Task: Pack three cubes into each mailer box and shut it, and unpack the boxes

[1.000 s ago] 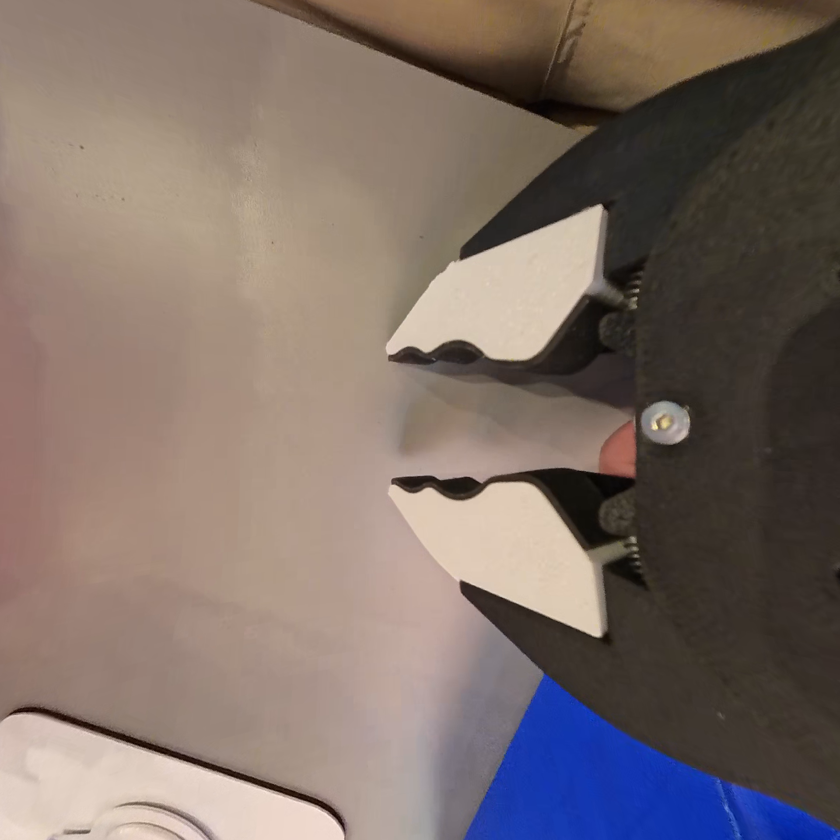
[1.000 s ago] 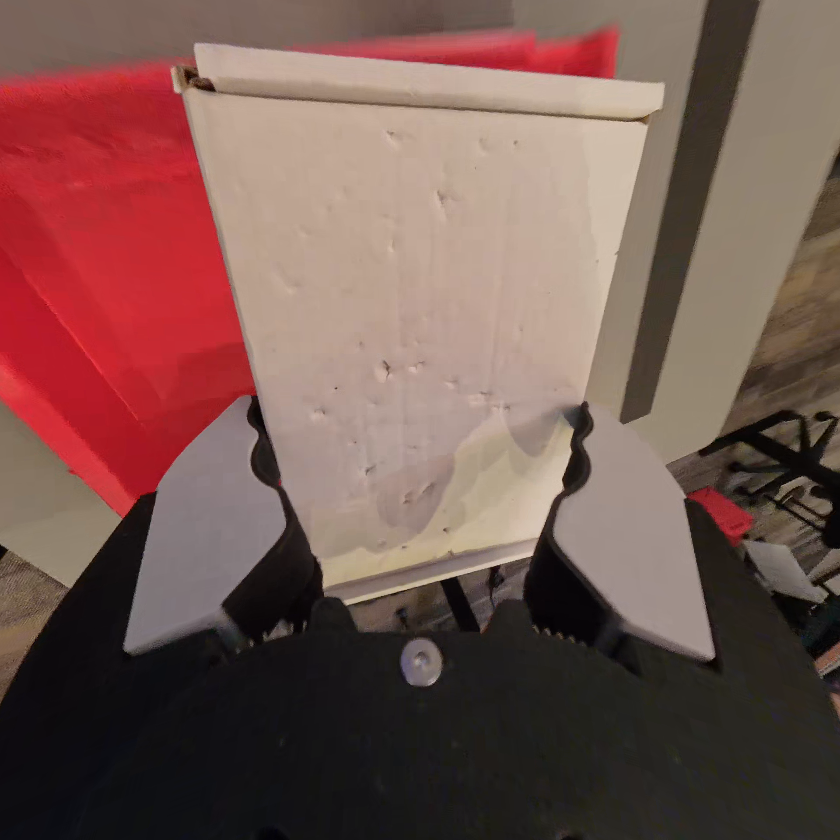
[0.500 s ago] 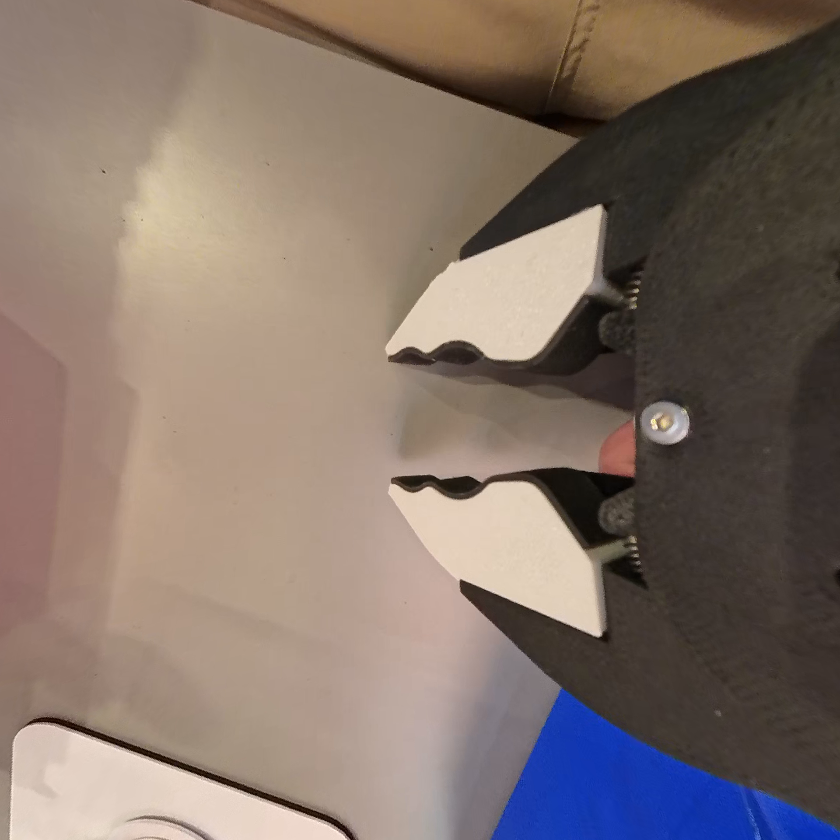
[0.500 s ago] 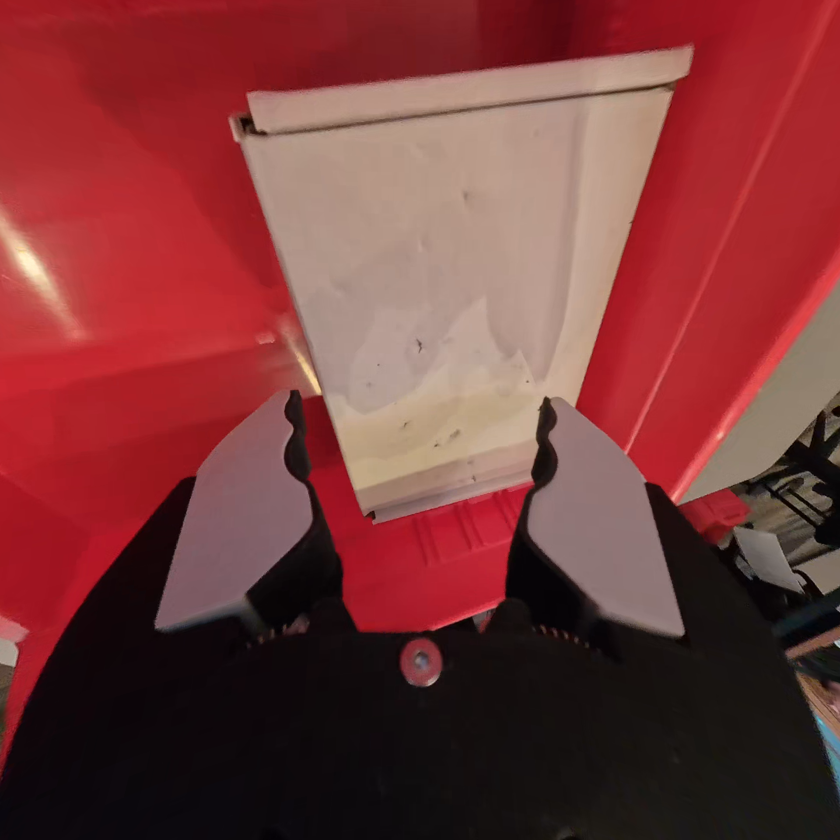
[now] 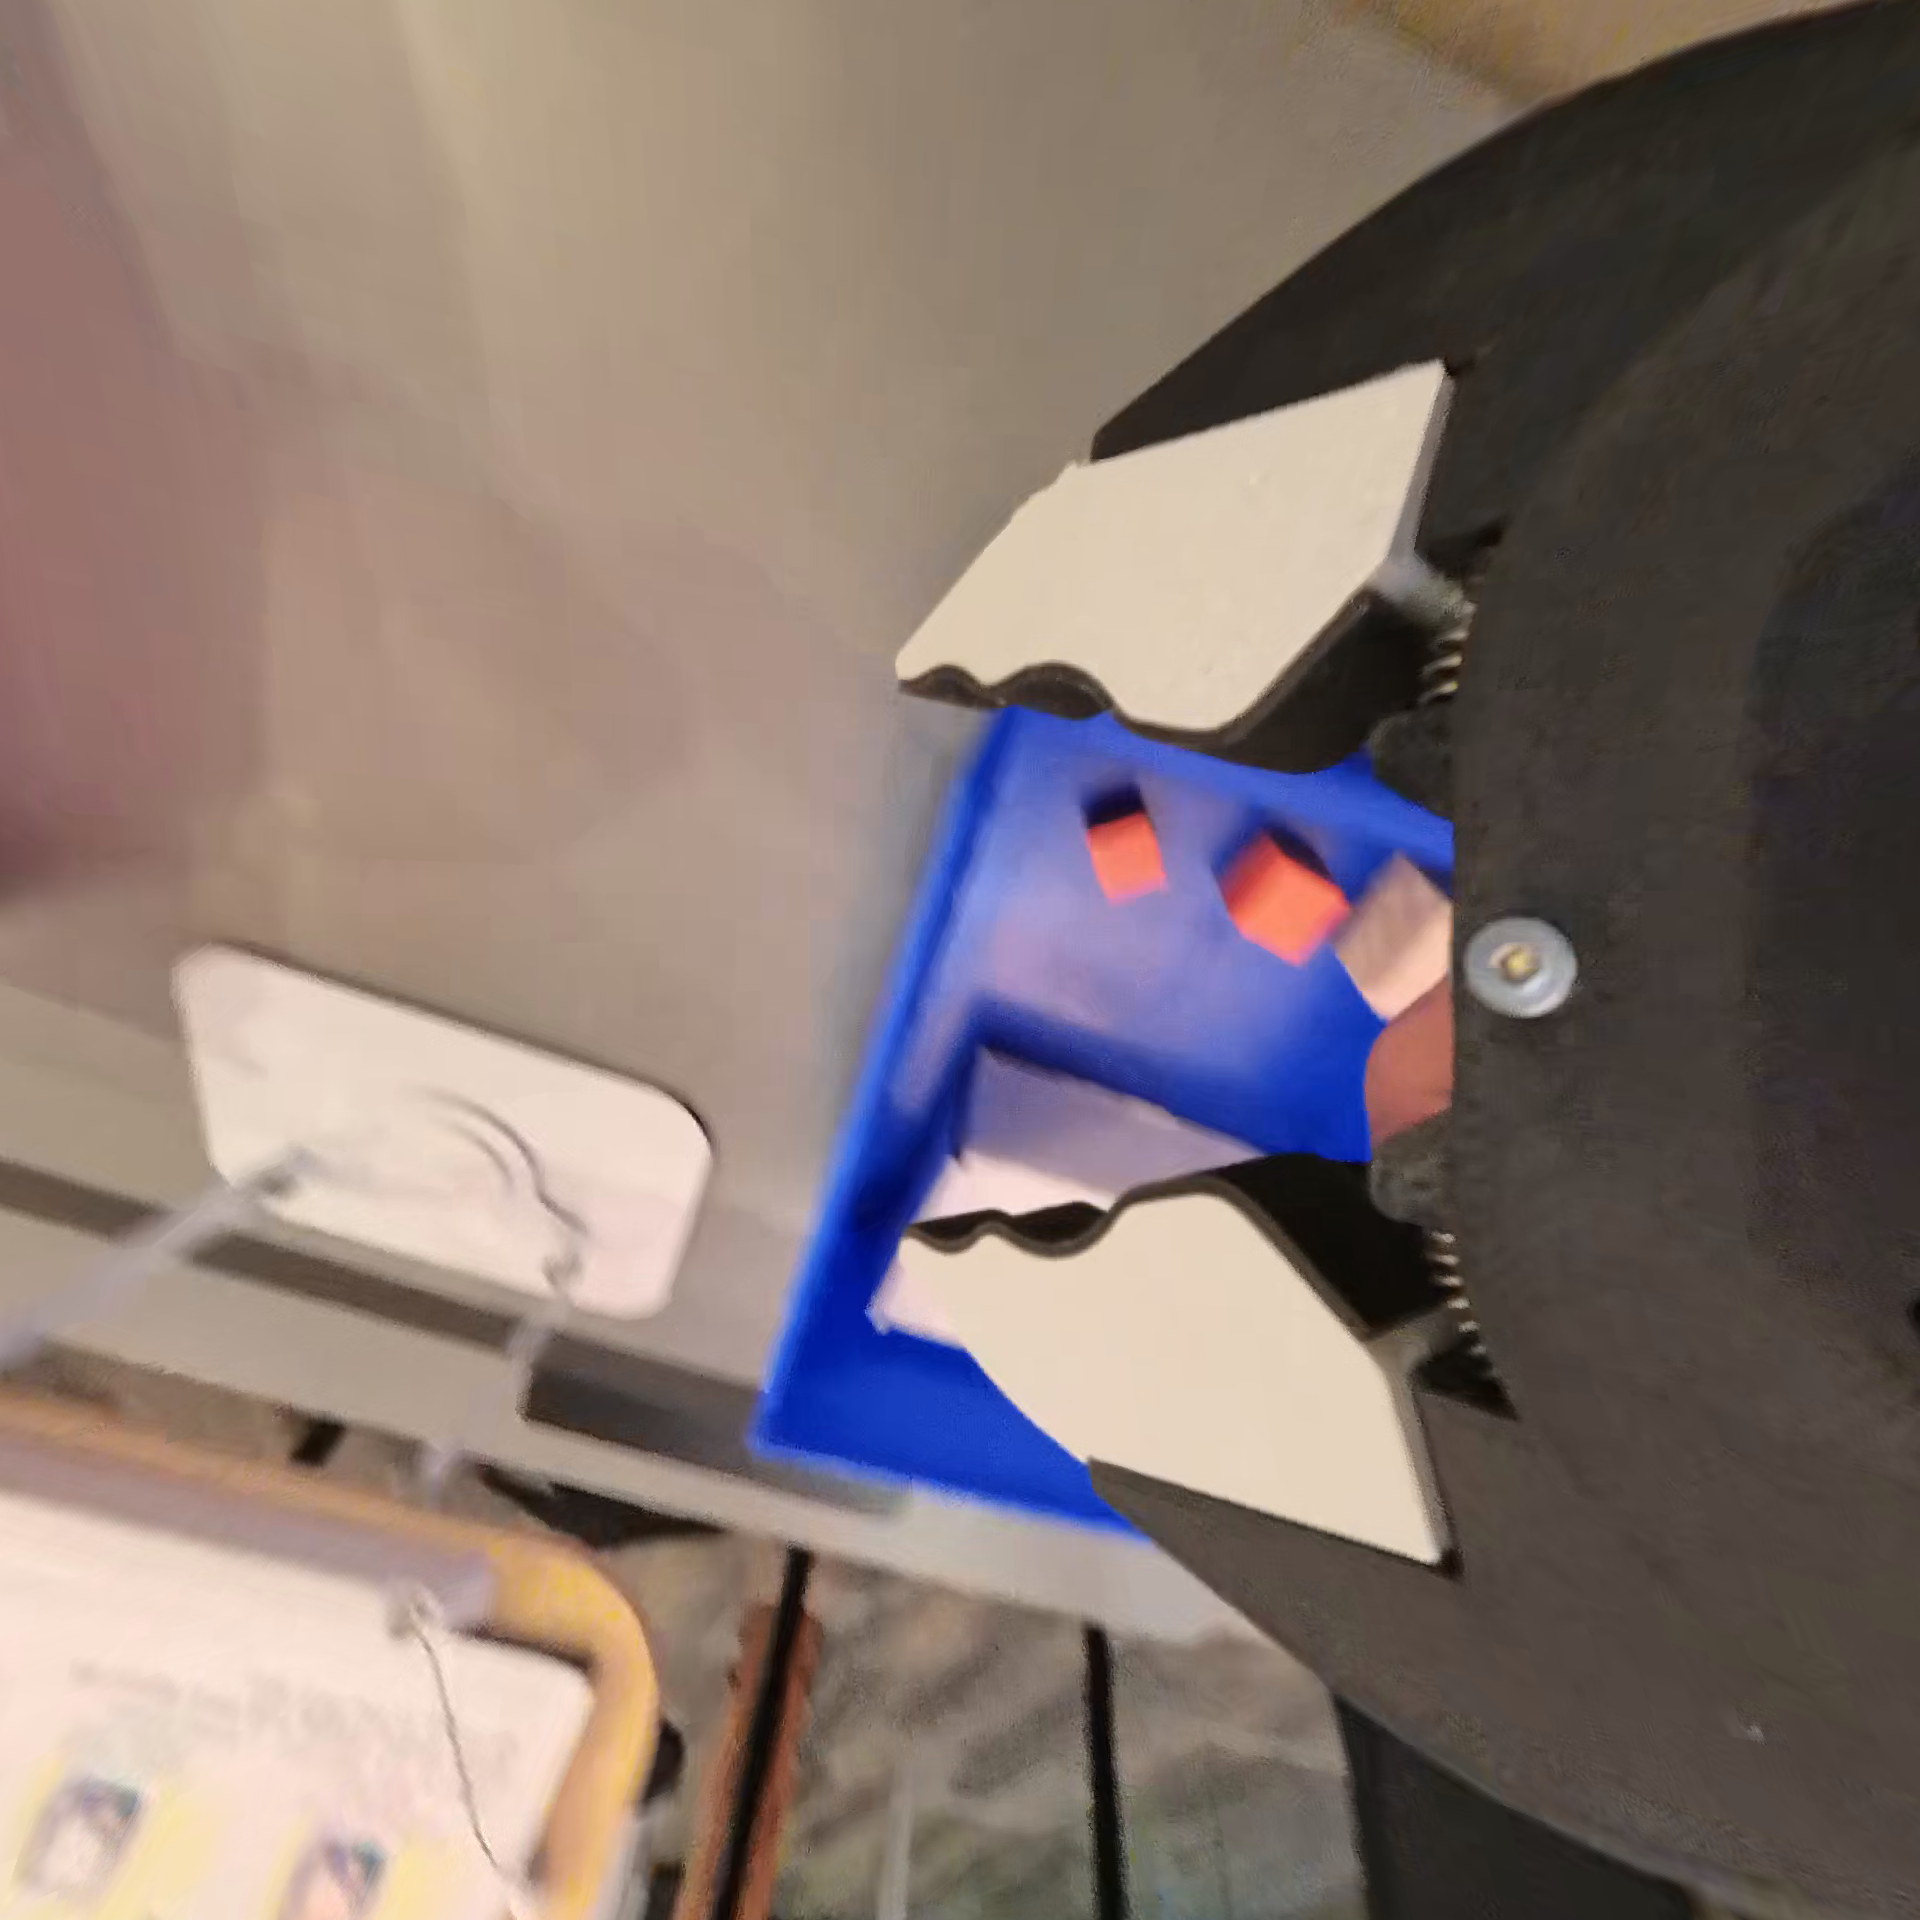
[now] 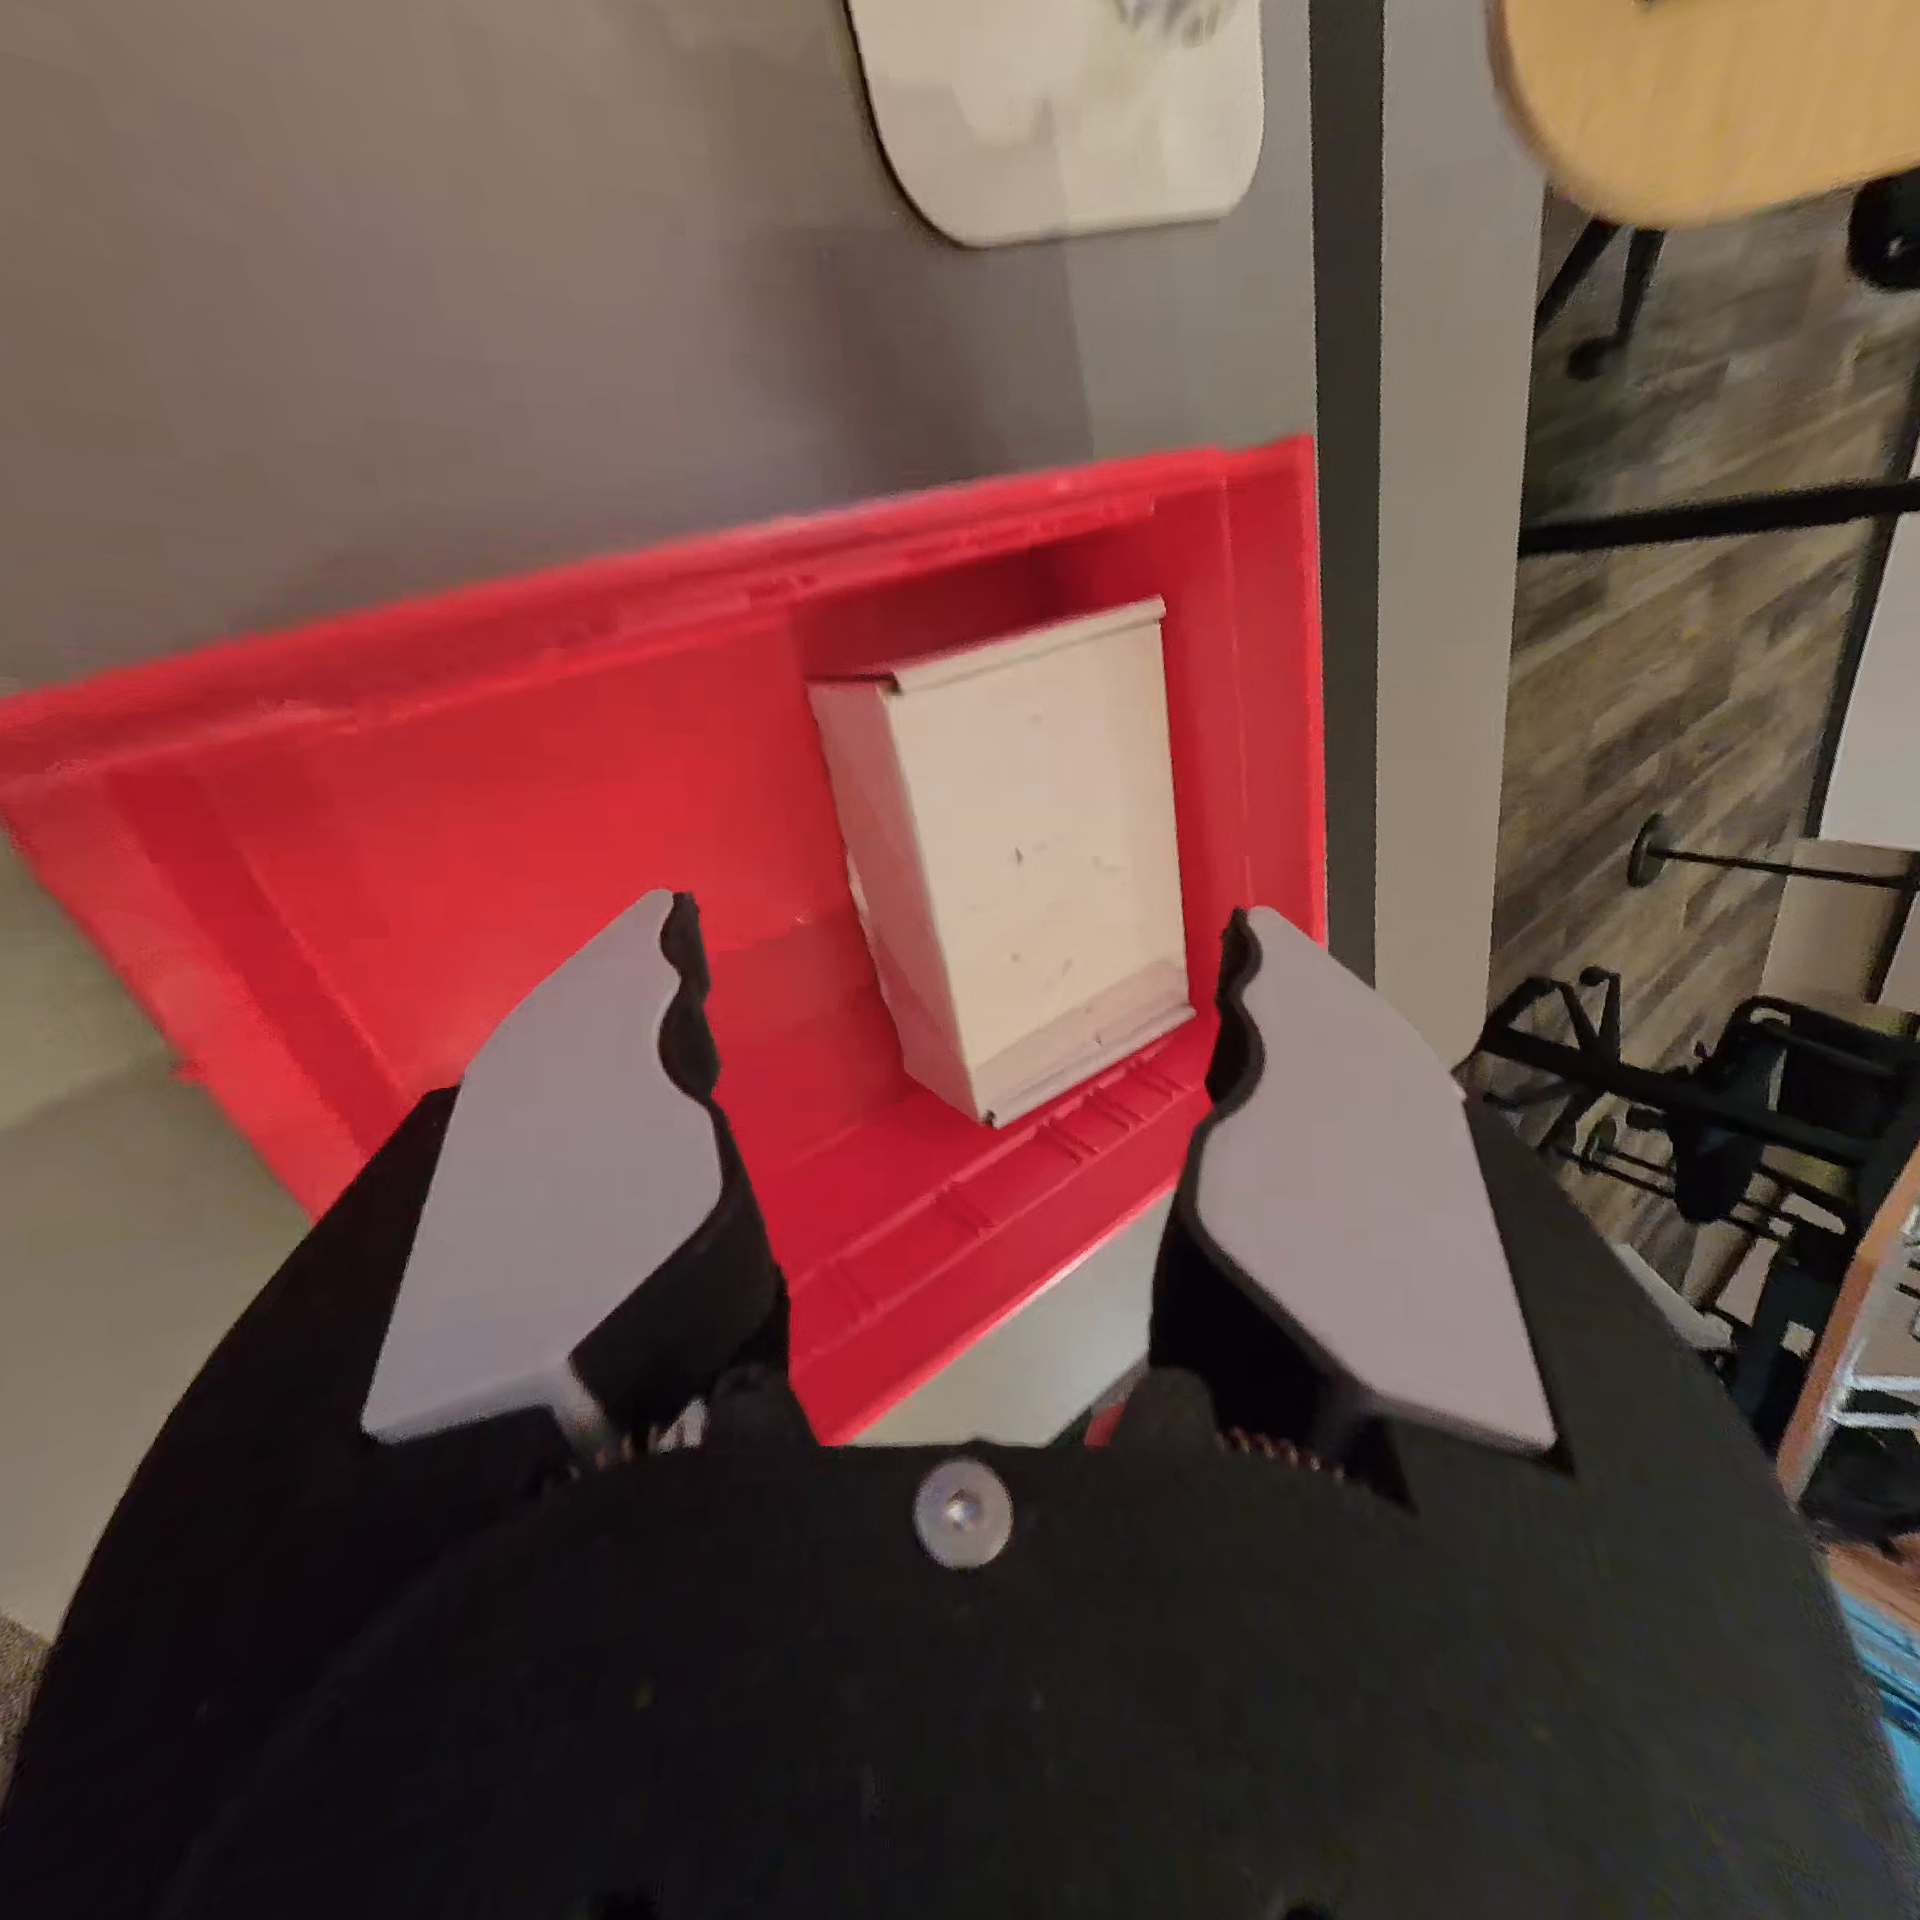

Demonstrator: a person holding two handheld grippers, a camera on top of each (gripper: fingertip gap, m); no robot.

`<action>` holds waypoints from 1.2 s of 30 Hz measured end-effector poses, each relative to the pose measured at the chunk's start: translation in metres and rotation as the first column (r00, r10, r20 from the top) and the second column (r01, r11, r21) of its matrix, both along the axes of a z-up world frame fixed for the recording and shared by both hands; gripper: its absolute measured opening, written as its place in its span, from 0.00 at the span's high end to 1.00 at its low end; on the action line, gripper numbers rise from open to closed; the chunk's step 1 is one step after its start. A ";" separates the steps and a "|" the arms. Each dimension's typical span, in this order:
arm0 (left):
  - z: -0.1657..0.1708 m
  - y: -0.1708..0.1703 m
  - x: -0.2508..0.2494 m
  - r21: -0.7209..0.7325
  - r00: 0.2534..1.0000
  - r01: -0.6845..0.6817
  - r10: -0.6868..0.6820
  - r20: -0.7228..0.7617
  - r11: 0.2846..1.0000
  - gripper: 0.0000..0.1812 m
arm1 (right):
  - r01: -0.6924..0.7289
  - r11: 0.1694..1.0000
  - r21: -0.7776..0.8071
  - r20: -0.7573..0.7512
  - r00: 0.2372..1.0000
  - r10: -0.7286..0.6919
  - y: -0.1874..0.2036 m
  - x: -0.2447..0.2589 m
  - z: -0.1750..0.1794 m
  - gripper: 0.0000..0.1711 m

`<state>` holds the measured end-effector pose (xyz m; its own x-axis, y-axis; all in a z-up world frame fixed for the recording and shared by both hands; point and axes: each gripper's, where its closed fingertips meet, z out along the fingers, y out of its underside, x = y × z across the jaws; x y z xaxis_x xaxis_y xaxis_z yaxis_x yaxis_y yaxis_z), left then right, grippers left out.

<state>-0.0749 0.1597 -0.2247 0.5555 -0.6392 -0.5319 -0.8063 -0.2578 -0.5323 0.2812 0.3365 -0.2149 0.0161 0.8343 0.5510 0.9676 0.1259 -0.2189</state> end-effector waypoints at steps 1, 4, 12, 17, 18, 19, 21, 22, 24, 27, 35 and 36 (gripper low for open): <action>0.005 0.010 -0.022 -0.004 0.999 -0.024 0.024 -0.040 1.000 0.48 | -0.007 1.000 -0.006 -0.018 1.000 0.007 -0.009 -0.003 0.000 0.46; 0.000 0.046 -0.079 -0.083 0.990 -0.062 0.051 -0.132 0.995 0.40 | -0.027 0.999 -0.022 -0.036 0.999 0.026 -0.036 -0.014 -0.006 0.46; -0.087 0.110 -0.167 -0.435 0.941 -0.107 -0.051 -0.336 0.894 0.30 | -0.124 0.991 -0.056 -0.125 0.985 0.116 -0.095 -0.057 -0.019 0.48; -0.115 0.120 -0.184 -0.546 0.928 -0.126 -0.096 -0.360 0.828 0.30 | -0.150 0.985 -0.089 -0.159 0.978 0.135 -0.113 -0.070 -0.028 0.48; -0.117 0.120 -0.185 -0.559 0.925 -0.133 -0.100 -0.367 0.818 0.29 | -0.151 0.984 -0.094 -0.158 0.978 0.135 -0.114 -0.071 -0.030 0.49; -0.117 0.121 -0.185 -0.565 0.924 -0.136 -0.102 -0.369 0.814 0.29 | -0.151 0.983 -0.101 -0.159 0.978 0.134 -0.115 -0.072 -0.032 0.49; -0.117 0.121 -0.186 -0.570 0.915 -0.144 -0.110 -0.387 0.809 0.29 | -0.155 0.982 -0.111 -0.166 0.977 0.136 -0.117 -0.075 -0.036 0.49; -0.117 0.121 -0.186 -0.565 0.910 -0.139 -0.119 -0.396 0.813 0.30 | -0.159 0.981 -0.115 -0.167 0.976 0.139 -0.118 -0.077 -0.038 0.49; -0.117 0.120 -0.187 -0.555 0.906 -0.129 -0.130 -0.404 0.822 0.30 | -0.168 0.978 -0.120 -0.166 0.975 0.147 -0.120 -0.081 -0.041 0.49; -0.114 0.117 -0.187 -0.546 0.912 -0.125 -0.120 -0.391 0.829 0.31 | -0.185 0.975 -0.124 -0.163 0.973 0.164 -0.124 -0.086 -0.043 0.49; -0.050 0.117 -0.173 -0.434 0.934 -0.109 -0.057 -0.353 0.894 0.31 | -0.214 0.968 -0.130 -0.171 0.966 0.191 -0.135 -0.094 -0.043 0.49; -0.036 0.117 -0.166 -0.411 0.939 -0.099 -0.052 -0.341 0.906 0.31 | -0.217 0.968 -0.125 -0.175 0.965 0.193 -0.136 -0.095 -0.041 0.49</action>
